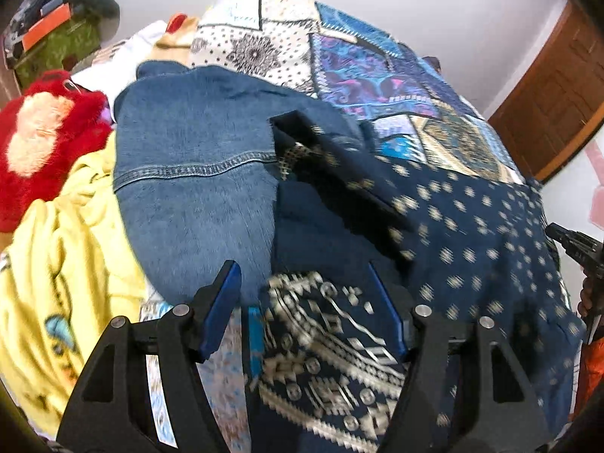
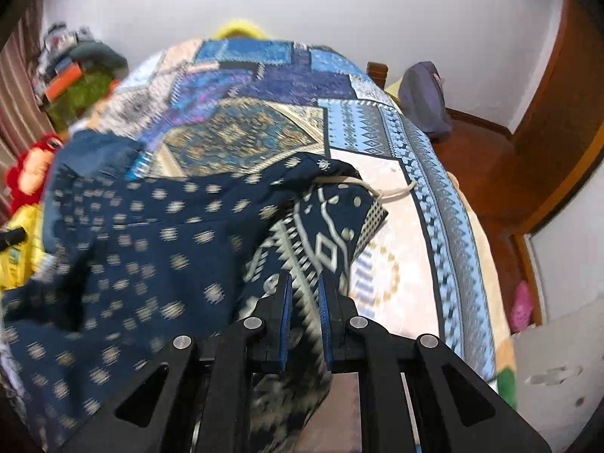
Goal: Fold large clothes
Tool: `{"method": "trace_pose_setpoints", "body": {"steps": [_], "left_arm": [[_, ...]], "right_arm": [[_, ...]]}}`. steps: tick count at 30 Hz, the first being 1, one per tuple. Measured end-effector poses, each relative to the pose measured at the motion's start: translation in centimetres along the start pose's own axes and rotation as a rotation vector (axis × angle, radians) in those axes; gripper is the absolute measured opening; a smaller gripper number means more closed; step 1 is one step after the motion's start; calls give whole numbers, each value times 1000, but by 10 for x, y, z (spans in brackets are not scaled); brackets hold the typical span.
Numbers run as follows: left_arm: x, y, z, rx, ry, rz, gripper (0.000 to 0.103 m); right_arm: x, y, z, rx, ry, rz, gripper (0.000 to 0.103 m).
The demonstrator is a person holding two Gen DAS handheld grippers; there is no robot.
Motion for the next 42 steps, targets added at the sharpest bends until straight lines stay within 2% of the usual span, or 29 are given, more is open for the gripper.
{"method": "trace_pose_setpoints", "body": {"steps": [2, 5, 7, 8, 9, 10, 11, 14, 16, 19, 23, 26, 28, 30, 31, 32, 33, 34, 35, 36, 40, 42], "left_arm": [[-3, -8, 16, -24, 12, -15, 66], [-7, -19, 37, -37, 7, -26, 66], [-11, -27, 49, -35, -10, -44, 66], [-13, -31, 53, -28, -9, -60, 66], [-15, -35, 58, -24, 7, -77, 66], [-16, -38, 61, -22, 27, -93, 66], [-18, -43, 66, -20, 55, -115, 66], [-19, -53, 71, -4, 81, -150, 67], [-14, -62, 72, 29, 90, -132, 67], [-8, -72, 79, 28, 73, -122, 67], [9, -80, 88, 60, 17, -11, 67], [17, -83, 97, 70, -18, 59, 67], [16, -85, 102, 68, -6, 66, 67], [13, -89, 105, 65, 25, 46, 66], [13, -91, 106, 64, 37, 35, 65], [12, -92, 107, 62, 58, 16, 56], [13, -93, 108, 54, 86, 3, 42], [14, -93, 108, 50, 104, -8, 32], [14, -94, 107, 43, 124, -29, 12], [15, -94, 107, 33, 136, -39, 6], [24, -95, 95, 64, 51, -9, 5], [25, -98, 76, 115, 16, 8, 4]], "right_arm": [[1, -4, 16, -8, 50, -28, 10], [6, -2, 28, -1, 66, -43, 10], [9, 1, 29, 9, 76, -51, 16], [14, 2, 28, 14, 111, -50, 35], [17, 4, 28, 17, 154, -46, 72], [26, 6, 26, 32, 224, -34, 86], [32, 8, 26, 48, 215, -21, 93], [51, 13, 30, 38, 49, 76, 93], [60, 13, 31, 49, -47, 151, 93], [61, 5, 37, 63, -168, 220, 91], [46, -13, 57, 39, -229, 206, 76], [37, -25, 72, 37, -216, 193, 74], [32, -30, 77, 44, -202, 179, 66], [28, -37, 78, 55, -229, 173, 40], [25, -42, 79, 56, -254, 165, 34], [23, -45, 79, 57, -255, 161, 25], [22, -47, 78, 60, -254, 156, 19], [19, -50, 78, 62, -251, 148, 17], [18, -52, 77, 64, -245, 141, 14], [17, -54, 76, 67, -239, 136, 13], [13, -73, 62, 97, -220, 111, 10], [10, -88, 48, 134, -213, 89, 10]]}}
Point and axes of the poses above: each gripper's, at about its wrist camera, not at the fingertips, and z roughly the way its jaws point, x to its right, y to its underside, the point moved 3 cm from there along z, roughly the way its jaws point, and after that the axes turned 8 degrees about -z, right-handed, at the moved point
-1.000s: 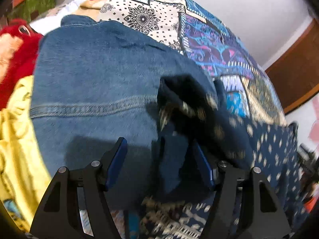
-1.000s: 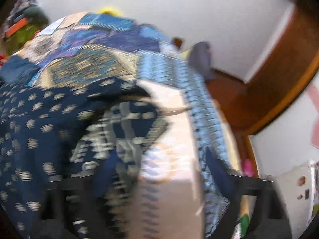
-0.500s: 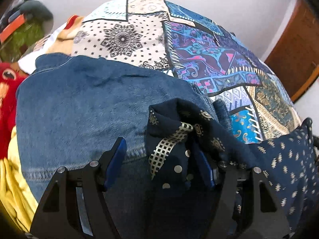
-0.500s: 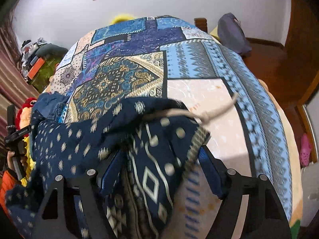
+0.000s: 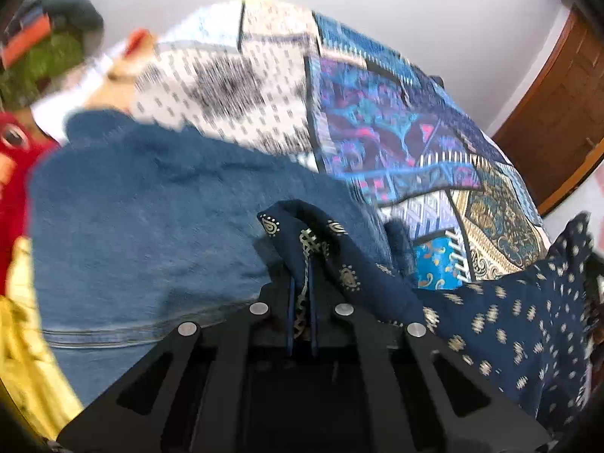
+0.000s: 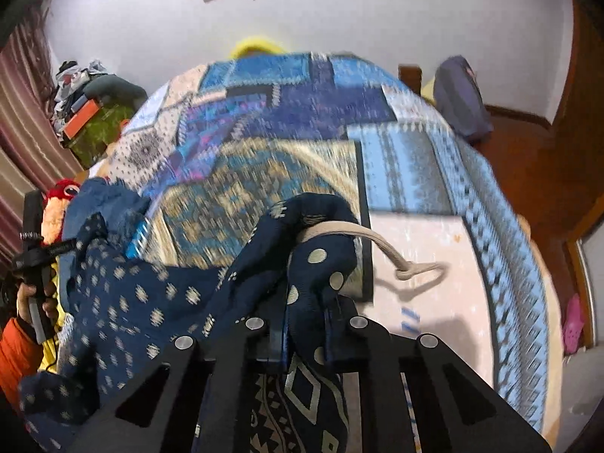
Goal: Fold large clothes
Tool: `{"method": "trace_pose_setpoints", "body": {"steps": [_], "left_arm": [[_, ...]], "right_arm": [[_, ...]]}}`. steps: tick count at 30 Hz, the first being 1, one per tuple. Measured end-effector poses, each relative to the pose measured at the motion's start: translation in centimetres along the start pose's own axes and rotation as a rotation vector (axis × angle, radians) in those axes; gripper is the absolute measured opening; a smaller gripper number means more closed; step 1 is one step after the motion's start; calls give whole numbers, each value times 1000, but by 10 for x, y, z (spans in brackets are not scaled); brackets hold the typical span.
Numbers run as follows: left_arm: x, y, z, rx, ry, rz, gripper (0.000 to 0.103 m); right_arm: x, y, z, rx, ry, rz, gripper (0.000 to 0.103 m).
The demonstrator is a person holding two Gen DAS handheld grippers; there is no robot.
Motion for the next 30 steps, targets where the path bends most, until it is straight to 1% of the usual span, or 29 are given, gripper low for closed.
{"method": "trace_pose_setpoints", "body": {"steps": [2, 5, 6, 9, 10, 12, 14, 15, 17, 19, 21, 22, 23, 24, 25, 26, 27, 28, 29, 30], "left_arm": [[-5, -9, -21, 50, -8, -10, 4], [-17, -27, -52, 125, -10, -52, 4], [-21, -32, -58, 142, -16, -57, 4], [-33, -47, -64, 179, -68, -68, 5], [-38, -51, -61, 175, -80, -75, 5], [-48, -56, -42, 137, -103, -98, 5], [-56, -56, -22, 96, -128, -105, 5], [-59, -54, -11, 87, -157, -92, 5], [-61, -49, 5, 74, -191, -69, 6], [-66, -43, 19, 52, -202, -68, 7], [-71, -36, 33, 21, -207, -75, 8], [-73, -34, 35, 23, -201, -75, 9], [-74, -32, 35, 36, -195, -72, 10], [-75, -31, 34, 40, -189, -75, 10], [-76, -32, 34, 39, -184, -81, 10], [-77, -32, 33, 35, -179, -90, 10], [-76, -32, 33, 30, -175, -96, 10], [-76, -32, 31, 25, -172, -97, 10], [-75, -32, 28, 20, -173, -97, 11], [-74, -31, 24, 18, -183, -97, 14]], "right_arm": [[-6, -14, -8, 30, 11, -33, 10], [-18, -40, -13, 69, 20, -75, 9], [-21, -48, -12, 77, 21, -82, 9], [-31, -79, 2, 102, 42, -103, 9], [-33, -83, 6, 103, 47, -106, 9], [-35, -96, 26, 90, 45, -98, 9], [-35, -102, 55, 54, 65, -91, 9], [-36, -101, 68, 36, 88, -100, 9], [-34, -97, 88, 6, 120, -120, 9], [-27, -88, 102, -22, 136, -127, 10], [-15, -79, 112, -53, 95, -100, 10], [-8, -76, 114, -65, 64, -76, 11], [0, -73, 113, -64, 41, -51, 14], [6, -71, 112, -66, 50, -34, 25], [9, -68, 111, -73, 77, -28, 35], [16, -65, 108, -81, 146, -30, 69], [20, -64, 105, -74, 195, -42, 82], [24, -61, 101, -62, 220, -60, 82], [27, -57, 97, -69, 205, -67, 82], [29, -56, 94, -72, 203, -63, 82]]}}
Point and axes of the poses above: each gripper's, at about its wrist camera, not at the fingertips, and z roughly the way its jaws point, x to its right, y to its underside, the point moved 3 cm from there along z, roughly the way its jaws point, and after that the axes turned 8 degrees about -z, right-handed, at the moved point
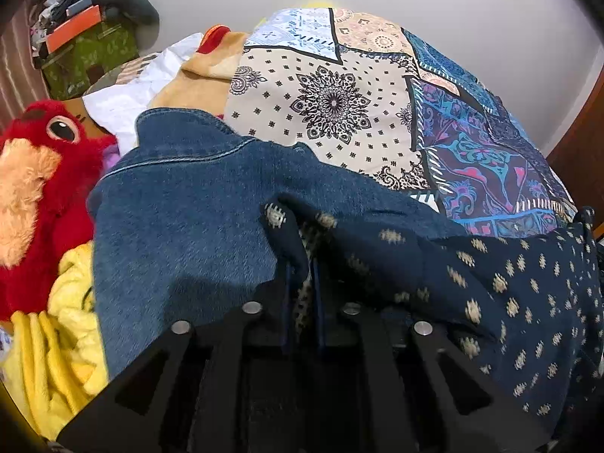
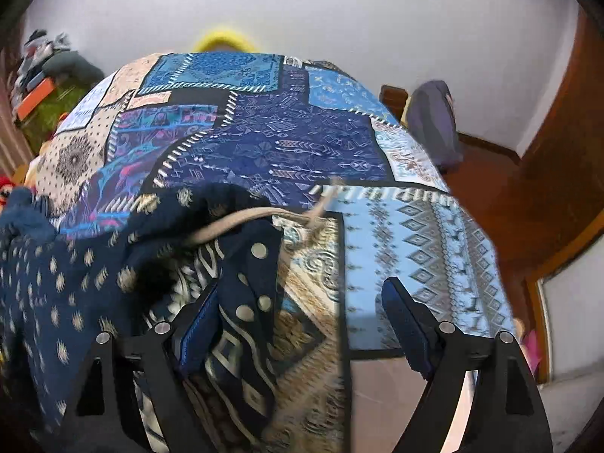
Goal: Fold large clothes
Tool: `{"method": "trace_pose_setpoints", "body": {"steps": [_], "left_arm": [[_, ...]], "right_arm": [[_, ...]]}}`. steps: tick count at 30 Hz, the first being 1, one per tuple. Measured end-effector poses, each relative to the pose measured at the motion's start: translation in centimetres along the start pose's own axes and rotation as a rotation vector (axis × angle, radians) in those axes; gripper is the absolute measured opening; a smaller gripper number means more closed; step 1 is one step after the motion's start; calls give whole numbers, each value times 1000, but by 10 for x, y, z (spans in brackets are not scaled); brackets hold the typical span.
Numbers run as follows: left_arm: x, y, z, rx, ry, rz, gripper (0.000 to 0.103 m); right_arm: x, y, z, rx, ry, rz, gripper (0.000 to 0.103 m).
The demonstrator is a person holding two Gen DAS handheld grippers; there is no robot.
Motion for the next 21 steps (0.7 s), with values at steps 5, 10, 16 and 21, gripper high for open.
{"method": "trace_pose_setpoints", "body": {"steps": [5, 10, 16, 21], "left_arm": [[0, 12, -33, 14, -18, 20, 18], [7, 29, -88, 71, -9, 60, 41], [21, 57, -165, 145, 24, 125, 60], [29, 92, -212, 168, 30, 195, 68]], "right_arm": [[2, 11, -42, 49, -9, -1, 82], [-18, 18, -107, 121, -51, -34, 82], [-46, 40, -191, 208, -56, -90, 82], [-68, 71, -238, 225, -89, -126, 82]]}}
Point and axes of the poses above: each gripper's, at about its wrist camera, not at the fingertips, and z roughly the way its jaws point, x to its right, y to its underside, the point moved 3 cm from there along z, roughly the way its jaws point, and after that the axes turned 8 degrees about -z, right-handed, at the moved point
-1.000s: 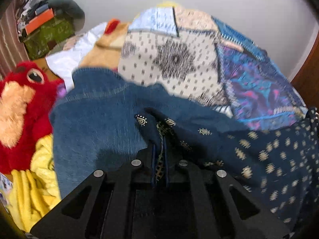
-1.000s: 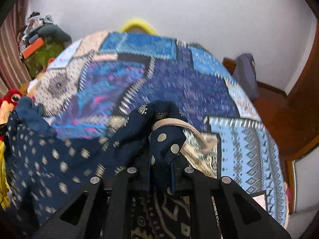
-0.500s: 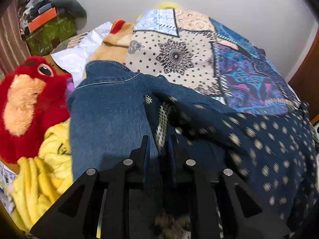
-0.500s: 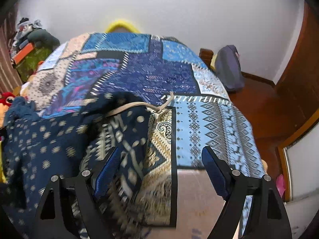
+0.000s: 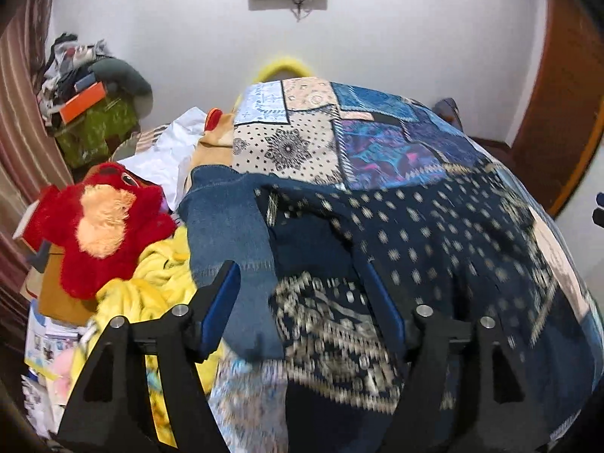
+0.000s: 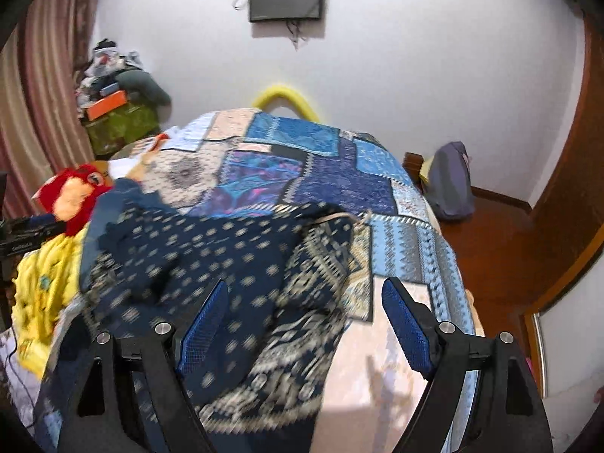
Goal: Fold large clothes
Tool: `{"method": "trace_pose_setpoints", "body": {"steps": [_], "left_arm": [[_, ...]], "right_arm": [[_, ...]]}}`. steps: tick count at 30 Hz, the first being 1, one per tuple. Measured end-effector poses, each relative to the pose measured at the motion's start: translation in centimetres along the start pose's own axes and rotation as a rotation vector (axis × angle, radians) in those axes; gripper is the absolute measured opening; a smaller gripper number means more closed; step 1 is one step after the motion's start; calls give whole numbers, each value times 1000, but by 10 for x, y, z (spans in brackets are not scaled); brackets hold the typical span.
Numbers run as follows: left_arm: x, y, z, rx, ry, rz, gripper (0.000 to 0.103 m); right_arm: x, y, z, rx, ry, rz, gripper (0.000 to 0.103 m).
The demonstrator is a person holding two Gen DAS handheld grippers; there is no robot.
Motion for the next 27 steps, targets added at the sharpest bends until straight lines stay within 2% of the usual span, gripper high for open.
{"method": "trace_pose_setpoints", "body": {"steps": [4, 8, 17, 20, 22, 23, 24, 25, 26, 27], "left_arm": [[0, 31, -23, -48, 36, 16, 69], [-5, 72, -29, -125, 86, -6, 70], [-33, 193, -7, -411, 150, -133, 70], [-36, 216, -4, -458, 168, -171, 70], [-35, 230, -2, -493, 216, -207, 70], [-33, 237, 0, -510, 236, -223, 66], [-31, 240, 2, -521, 250, -229, 55], [-28, 243, 3, -526, 252, -226, 55], [-23, 244, 2, -508, 235, -207, 51], [-19, 244, 1, -498, 239, -193, 37]], "right_arm": [[-22, 34, -35, -6, -38, -2, 82], [-35, 75, -49, -62, -73, 23, 82], [-43, 165, -53, -231, -148, 103, 82], [-48, 180, -54, -254, -182, 116, 82], [-54, 188, -55, -252, -225, 130, 77], [-58, 192, -53, -256, -252, 135, 70], [-60, 192, -51, -257, -246, 137, 68], [-64, 194, -51, -243, -224, 125, 66], [-67, 194, -52, -231, -225, 113, 58], [-71, 194, -53, -220, -236, 110, 48]]}}
Point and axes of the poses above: each gripper's, at about its wrist camera, not at the fingertips, and z roughly the way its jaws point, x to its right, y to its underside, the point moved 3 cm from there along z, roughly the way its jaws point, and after that the axes turned 8 degrees about -z, right-handed, at the moved point
